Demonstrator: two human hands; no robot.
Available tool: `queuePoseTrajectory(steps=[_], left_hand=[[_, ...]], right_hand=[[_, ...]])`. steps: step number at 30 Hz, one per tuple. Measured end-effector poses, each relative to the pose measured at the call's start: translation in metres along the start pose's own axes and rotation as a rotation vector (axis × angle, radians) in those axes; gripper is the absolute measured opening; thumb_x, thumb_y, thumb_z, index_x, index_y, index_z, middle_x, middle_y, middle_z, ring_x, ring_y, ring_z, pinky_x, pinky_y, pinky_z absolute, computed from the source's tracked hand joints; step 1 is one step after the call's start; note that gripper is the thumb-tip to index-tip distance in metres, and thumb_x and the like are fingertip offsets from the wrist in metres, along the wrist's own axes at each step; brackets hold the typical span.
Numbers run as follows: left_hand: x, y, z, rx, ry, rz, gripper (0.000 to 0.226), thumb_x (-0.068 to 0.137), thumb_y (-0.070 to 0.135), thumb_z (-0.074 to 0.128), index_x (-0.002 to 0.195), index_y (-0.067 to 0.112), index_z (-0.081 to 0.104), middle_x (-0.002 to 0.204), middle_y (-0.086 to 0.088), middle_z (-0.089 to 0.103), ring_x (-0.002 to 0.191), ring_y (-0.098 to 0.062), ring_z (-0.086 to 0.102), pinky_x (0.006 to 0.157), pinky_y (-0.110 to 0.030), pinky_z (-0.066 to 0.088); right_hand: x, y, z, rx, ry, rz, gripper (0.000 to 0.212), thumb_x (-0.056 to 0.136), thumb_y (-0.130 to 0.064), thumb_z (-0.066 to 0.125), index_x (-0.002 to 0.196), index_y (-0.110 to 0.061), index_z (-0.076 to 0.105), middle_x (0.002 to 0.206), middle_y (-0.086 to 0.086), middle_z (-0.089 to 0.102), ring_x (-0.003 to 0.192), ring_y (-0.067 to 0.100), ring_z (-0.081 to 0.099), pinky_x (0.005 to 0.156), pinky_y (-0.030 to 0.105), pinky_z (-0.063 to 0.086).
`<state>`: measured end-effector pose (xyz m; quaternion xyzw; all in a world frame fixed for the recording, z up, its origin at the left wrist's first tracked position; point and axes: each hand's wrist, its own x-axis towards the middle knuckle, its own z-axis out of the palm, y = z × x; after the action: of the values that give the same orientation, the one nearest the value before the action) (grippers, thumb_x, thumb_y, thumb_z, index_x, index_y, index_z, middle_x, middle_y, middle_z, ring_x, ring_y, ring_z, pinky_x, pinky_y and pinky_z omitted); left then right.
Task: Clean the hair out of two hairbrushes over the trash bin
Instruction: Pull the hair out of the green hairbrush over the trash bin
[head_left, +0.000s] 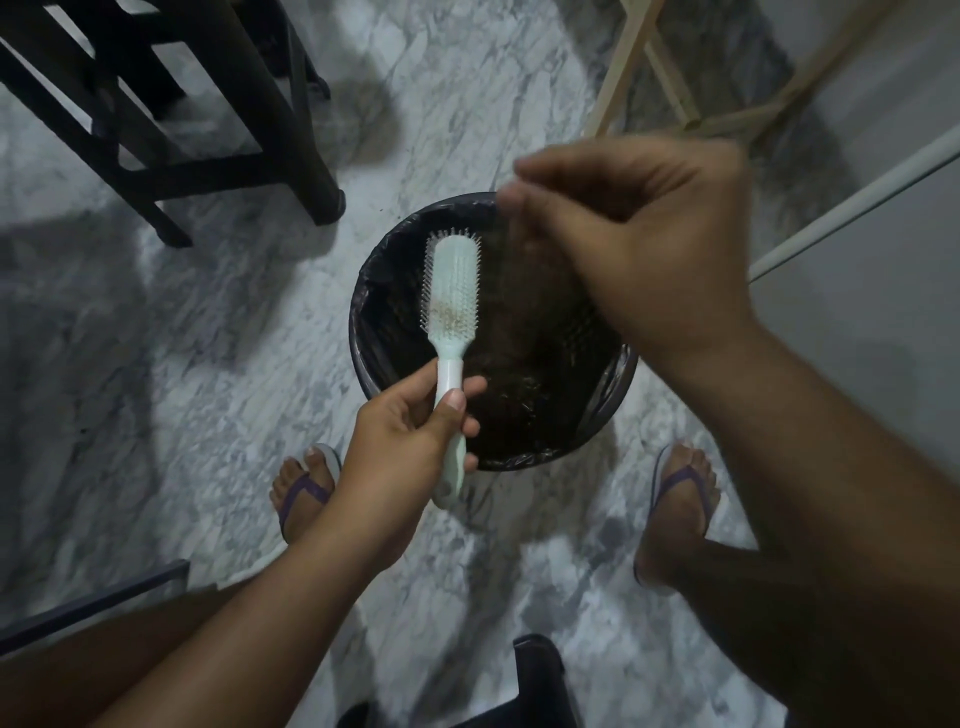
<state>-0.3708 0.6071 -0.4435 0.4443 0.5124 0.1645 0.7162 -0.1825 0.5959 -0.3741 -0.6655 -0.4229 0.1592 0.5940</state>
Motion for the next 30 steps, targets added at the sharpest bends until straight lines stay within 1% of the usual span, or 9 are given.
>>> queuePoseTrajectory(steps=[4, 6, 8, 10, 12, 15, 18, 25, 30], left_hand=[[0.001, 0.003, -0.004, -0.024, 0.018, -0.004, 0.037, 0.1, 0.013, 0.056, 0.136, 0.018, 0.06, 0.111, 0.004, 0.076, 0.072, -0.008, 0.058, 0.062, -0.028, 0.053], [0.001, 0.005, -0.004, -0.026, 0.016, 0.008, 0.037, 0.1, 0.013, 0.055, 0.136, 0.018, 0.06, 0.112, 0.005, 0.076, 0.073, -0.008, 0.059, 0.064, -0.03, 0.055], [0.001, 0.007, -0.004, -0.025, 0.009, 0.022, 0.038, 0.099, 0.013, 0.056, 0.136, 0.019, 0.06, 0.112, 0.006, 0.076, 0.074, -0.008, 0.059, 0.065, -0.031, 0.055], [0.001, 0.009, -0.004, -0.022, -0.006, 0.027, 0.038, 0.099, 0.012, 0.056, 0.136, 0.02, 0.06, 0.112, 0.007, 0.076, 0.075, -0.009, 0.06, 0.066, -0.031, 0.056], [0.001, 0.01, -0.003, -0.036, -0.034, 0.014, 0.041, 0.098, 0.007, 0.055, 0.137, 0.02, 0.059, 0.113, 0.006, 0.076, 0.075, -0.01, 0.06, 0.066, -0.032, 0.056], [0.001, 0.01, -0.002, -0.048, -0.076, 0.003, 0.047, 0.096, -0.002, 0.054, 0.138, 0.019, 0.058, 0.116, 0.003, 0.075, 0.077, -0.011, 0.061, 0.067, -0.031, 0.056], [0.001, 0.007, -0.001, -0.008, -0.108, 0.028, 0.049, 0.096, -0.002, 0.055, 0.139, 0.022, 0.057, 0.117, 0.002, 0.072, 0.081, -0.011, 0.062, 0.07, -0.03, 0.057], [-0.003, 0.007, 0.0, 0.056, -0.17, 0.088, 0.052, 0.098, 0.001, 0.054, 0.142, 0.027, 0.053, 0.122, 0.005, 0.071, 0.085, -0.011, 0.061, 0.071, -0.032, 0.059], [-0.001, 0.006, 0.0, 0.042, -0.176, 0.071, 0.051, 0.098, 0.0, 0.054, 0.143, 0.025, 0.053, 0.123, 0.006, 0.071, 0.083, -0.012, 0.059, 0.068, -0.031, 0.057]], right_hand=[[0.004, 0.003, -0.009, -0.066, 0.059, -0.116, 0.012, 0.086, -0.016, 0.078, 0.097, -0.01, 0.077, 0.081, 0.001, 0.076, 0.068, 0.01, 0.074, 0.065, 0.026, 0.06], [0.003, 0.018, -0.014, -0.342, -0.159, 0.067, 0.012, 0.089, -0.014, 0.074, 0.1, -0.013, 0.078, 0.085, 0.003, 0.077, 0.075, 0.013, 0.074, 0.073, 0.027, 0.061], [-0.005, 0.037, -0.018, -0.713, -0.532, 0.35, 0.024, 0.094, -0.013, 0.065, 0.117, -0.014, 0.073, 0.113, 0.01, 0.074, 0.104, 0.022, 0.07, 0.093, 0.027, 0.054], [-0.014, 0.046, -0.016, -0.883, -0.721, 0.425, 0.04, 0.098, -0.019, 0.06, 0.137, -0.014, 0.06, 0.141, 0.014, 0.058, 0.13, 0.029, 0.055, 0.106, 0.032, 0.043], [-0.018, 0.043, -0.011, -0.776, -0.621, 0.249, 0.048, 0.096, -0.029, 0.064, 0.142, -0.017, 0.055, 0.143, 0.01, 0.056, 0.131, 0.025, 0.054, 0.108, 0.033, 0.042], [-0.018, 0.038, 0.0, -0.474, -0.388, 0.059, 0.053, 0.084, -0.043, 0.076, 0.131, -0.022, 0.065, 0.117, 0.002, 0.066, 0.095, 0.012, 0.068, 0.084, 0.025, 0.056], [-0.025, 0.042, 0.011, -0.428, -0.394, 0.009, 0.05, 0.079, -0.044, 0.081, 0.121, -0.02, 0.072, 0.101, 0.0, 0.065, 0.077, 0.006, 0.062, 0.071, 0.011, 0.049], [-0.031, 0.049, 0.022, -0.448, -0.277, -0.078, 0.017, 0.083, -0.024, 0.079, 0.096, -0.015, 0.081, 0.085, 0.001, 0.07, 0.072, 0.005, 0.06, 0.067, 0.025, 0.055], [-0.025, 0.043, 0.018, -0.397, -0.233, -0.089, 0.009, 0.084, -0.021, 0.077, 0.088, -0.014, 0.08, 0.082, 0.002, 0.074, 0.074, 0.009, 0.066, 0.07, 0.018, 0.052]])
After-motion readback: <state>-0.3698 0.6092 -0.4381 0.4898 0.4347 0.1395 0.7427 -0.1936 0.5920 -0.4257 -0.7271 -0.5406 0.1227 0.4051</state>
